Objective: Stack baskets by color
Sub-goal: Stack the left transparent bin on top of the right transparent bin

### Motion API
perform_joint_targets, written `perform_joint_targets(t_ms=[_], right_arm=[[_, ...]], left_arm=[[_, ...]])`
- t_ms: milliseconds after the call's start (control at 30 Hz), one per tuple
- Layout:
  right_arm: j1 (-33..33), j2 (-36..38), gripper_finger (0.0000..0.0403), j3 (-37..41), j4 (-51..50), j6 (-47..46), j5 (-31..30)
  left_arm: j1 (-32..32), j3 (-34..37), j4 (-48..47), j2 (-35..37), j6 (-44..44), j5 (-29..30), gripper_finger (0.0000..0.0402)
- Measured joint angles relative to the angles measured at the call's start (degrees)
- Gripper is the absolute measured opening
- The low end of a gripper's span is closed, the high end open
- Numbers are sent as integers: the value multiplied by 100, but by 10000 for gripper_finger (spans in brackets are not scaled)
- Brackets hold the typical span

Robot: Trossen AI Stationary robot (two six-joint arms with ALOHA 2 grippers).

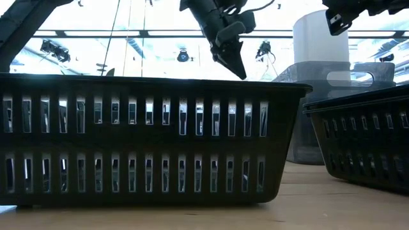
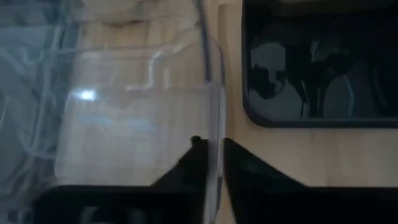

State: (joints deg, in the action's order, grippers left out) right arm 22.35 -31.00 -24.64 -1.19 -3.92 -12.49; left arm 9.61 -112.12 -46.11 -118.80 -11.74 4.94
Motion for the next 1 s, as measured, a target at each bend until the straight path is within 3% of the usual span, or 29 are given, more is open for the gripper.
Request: perform_joint_targets(t_ms=[100, 433, 1000], right_arm=[[0, 0, 125, 0, 1, -4, 0], [0, 0, 125, 0, 7, -39, 0], [0, 0, 125, 0, 7, -39, 0]], left_arm=[[-9, -7, -179, 7, 31, 100, 13], [-16, -717, -1207, 7, 325, 292, 8], [-228, -726, -2071, -7, 406, 713, 7]])
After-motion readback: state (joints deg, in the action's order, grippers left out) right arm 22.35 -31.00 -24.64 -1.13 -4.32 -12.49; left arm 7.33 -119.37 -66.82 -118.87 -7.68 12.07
